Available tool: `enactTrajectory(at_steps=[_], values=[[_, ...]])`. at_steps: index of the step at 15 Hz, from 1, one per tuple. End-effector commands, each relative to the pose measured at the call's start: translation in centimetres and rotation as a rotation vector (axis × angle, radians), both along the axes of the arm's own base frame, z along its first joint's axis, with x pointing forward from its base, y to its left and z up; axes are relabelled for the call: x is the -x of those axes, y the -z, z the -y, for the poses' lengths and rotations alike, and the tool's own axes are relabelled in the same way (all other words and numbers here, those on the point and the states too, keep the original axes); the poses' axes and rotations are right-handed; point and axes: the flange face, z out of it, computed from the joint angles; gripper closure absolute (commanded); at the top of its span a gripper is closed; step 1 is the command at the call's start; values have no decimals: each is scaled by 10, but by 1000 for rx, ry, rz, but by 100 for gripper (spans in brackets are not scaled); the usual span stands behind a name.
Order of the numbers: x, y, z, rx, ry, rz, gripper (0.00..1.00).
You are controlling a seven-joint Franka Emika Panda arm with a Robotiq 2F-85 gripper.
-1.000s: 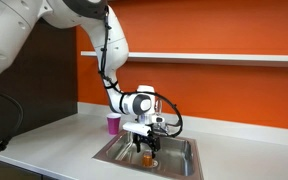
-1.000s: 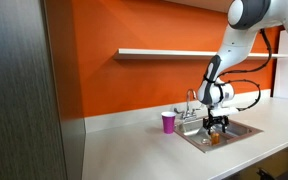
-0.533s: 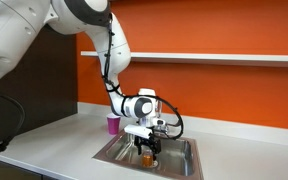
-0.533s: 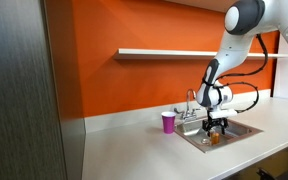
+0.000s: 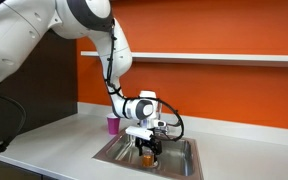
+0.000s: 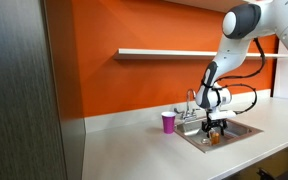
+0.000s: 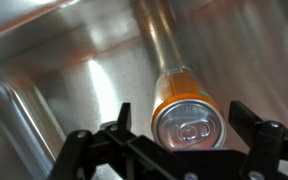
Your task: Take the can out of the sink.
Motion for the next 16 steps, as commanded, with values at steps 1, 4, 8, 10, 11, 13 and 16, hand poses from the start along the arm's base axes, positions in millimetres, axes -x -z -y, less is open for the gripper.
enactTrajectory(at_steps=[1, 4, 8, 10, 11, 13, 16], values=[[-8, 3, 7, -17, 2, 7, 0], [-10, 4, 9, -16, 2, 8, 0], [-13, 5, 10, -16, -1, 8, 26], [-14, 7, 10, -19, 0, -4, 42], [-14, 6, 9, -22, -1, -9, 49], [-15, 5, 9, -24, -1, -17, 61], [-16, 4, 8, -27, 1, -25, 61]])
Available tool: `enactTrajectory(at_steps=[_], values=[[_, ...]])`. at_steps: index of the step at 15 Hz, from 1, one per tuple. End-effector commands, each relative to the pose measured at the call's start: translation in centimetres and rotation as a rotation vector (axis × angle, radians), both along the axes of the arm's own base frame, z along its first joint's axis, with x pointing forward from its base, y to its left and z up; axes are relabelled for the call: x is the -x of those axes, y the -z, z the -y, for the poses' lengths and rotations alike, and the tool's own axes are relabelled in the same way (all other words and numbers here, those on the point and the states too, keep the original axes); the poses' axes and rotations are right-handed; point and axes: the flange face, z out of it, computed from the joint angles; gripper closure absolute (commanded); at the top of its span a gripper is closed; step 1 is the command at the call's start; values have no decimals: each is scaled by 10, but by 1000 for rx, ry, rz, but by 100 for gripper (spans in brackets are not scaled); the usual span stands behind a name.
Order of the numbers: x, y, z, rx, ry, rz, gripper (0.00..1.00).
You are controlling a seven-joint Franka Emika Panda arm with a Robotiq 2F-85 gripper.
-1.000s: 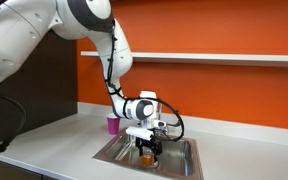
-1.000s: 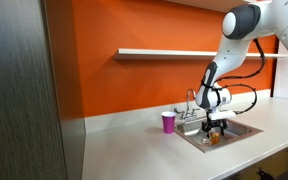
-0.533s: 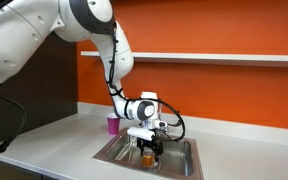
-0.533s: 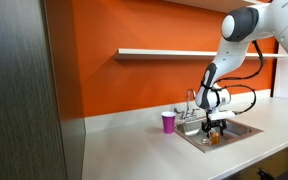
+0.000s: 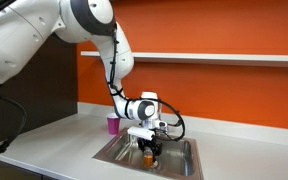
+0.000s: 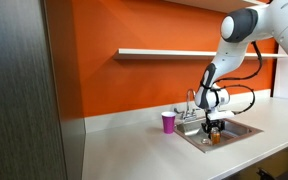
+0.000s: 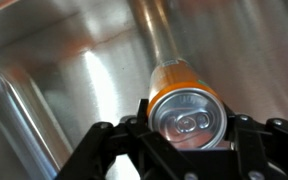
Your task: Take the can out of the sink.
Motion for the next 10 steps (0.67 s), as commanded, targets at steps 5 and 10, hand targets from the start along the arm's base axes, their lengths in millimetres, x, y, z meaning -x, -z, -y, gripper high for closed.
enactTrajectory(at_steps=[5, 10], values=[[-5, -29, -1, -26, 1, -4, 61], [-4, -72, 0, -14, 8, 12, 61]])
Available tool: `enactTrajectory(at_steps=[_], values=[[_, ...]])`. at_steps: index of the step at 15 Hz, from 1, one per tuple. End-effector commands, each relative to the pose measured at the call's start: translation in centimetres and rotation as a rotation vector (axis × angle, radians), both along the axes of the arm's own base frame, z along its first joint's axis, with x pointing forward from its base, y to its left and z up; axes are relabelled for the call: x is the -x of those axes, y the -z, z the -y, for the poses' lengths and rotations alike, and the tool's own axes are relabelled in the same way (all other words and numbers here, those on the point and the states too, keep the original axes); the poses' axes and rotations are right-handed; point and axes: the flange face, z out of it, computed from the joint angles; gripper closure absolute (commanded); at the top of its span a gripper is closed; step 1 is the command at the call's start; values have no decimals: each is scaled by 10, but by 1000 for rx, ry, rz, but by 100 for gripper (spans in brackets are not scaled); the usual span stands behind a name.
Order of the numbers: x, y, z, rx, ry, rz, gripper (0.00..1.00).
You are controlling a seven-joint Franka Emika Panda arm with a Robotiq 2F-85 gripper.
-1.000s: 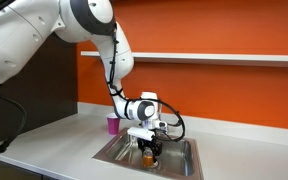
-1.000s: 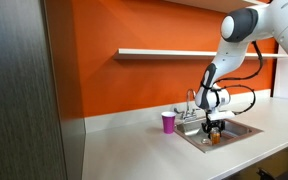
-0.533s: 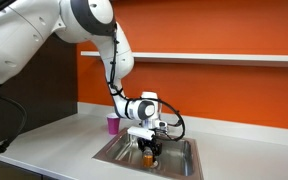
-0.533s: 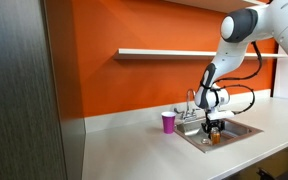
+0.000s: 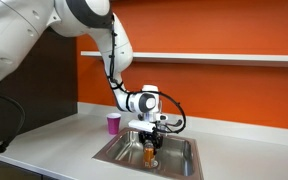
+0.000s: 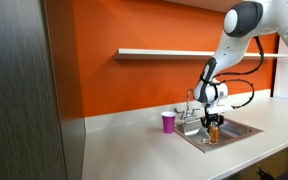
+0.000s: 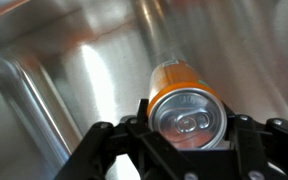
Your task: Take the can out of the sink.
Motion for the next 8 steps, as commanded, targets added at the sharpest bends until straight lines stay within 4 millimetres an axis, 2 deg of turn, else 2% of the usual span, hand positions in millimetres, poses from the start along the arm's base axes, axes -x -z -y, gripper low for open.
enactTrajectory(at_steps=[1, 8], values=[[6, -47, -1, -8, 2, 0, 61], [17, -104, -20, -1, -42, 2, 61]])
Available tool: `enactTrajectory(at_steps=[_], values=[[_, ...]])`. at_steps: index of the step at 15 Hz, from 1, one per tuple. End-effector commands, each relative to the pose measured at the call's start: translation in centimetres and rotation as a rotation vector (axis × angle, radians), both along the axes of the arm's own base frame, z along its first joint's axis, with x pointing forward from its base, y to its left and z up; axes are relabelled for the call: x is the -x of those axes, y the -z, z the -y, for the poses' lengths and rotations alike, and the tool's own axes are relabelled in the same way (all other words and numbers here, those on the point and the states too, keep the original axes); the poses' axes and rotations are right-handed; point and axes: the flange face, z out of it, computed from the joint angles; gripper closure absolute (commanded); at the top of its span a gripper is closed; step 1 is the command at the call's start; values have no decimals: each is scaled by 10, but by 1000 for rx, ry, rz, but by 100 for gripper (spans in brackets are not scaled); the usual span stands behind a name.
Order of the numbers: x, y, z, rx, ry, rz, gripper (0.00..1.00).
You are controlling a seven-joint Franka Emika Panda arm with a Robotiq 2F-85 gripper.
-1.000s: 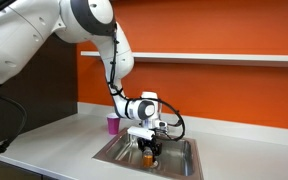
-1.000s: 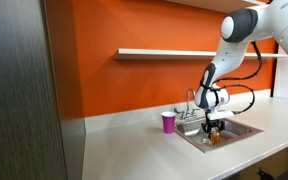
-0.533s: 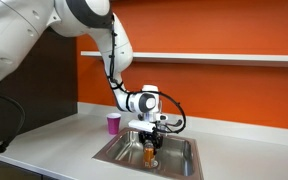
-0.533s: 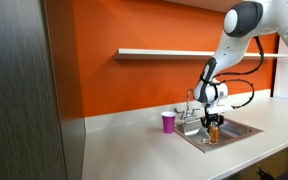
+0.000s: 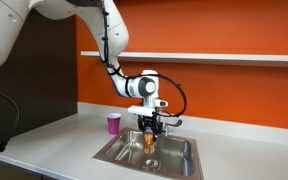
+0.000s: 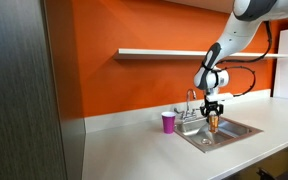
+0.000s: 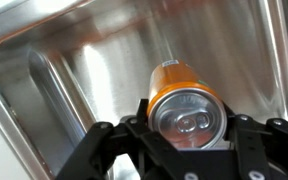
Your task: Take the can out of the sink.
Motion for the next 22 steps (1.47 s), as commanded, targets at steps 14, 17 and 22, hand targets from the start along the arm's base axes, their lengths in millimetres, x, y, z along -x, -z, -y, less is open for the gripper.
enactTrajectory(at_steps=[14, 17, 22], values=[[40, -104, -147, 22, -356, -2, 61], [47, -112, -177, 15, -428, 0, 61], [54, -114, -226, 9, -555, 1, 61]])
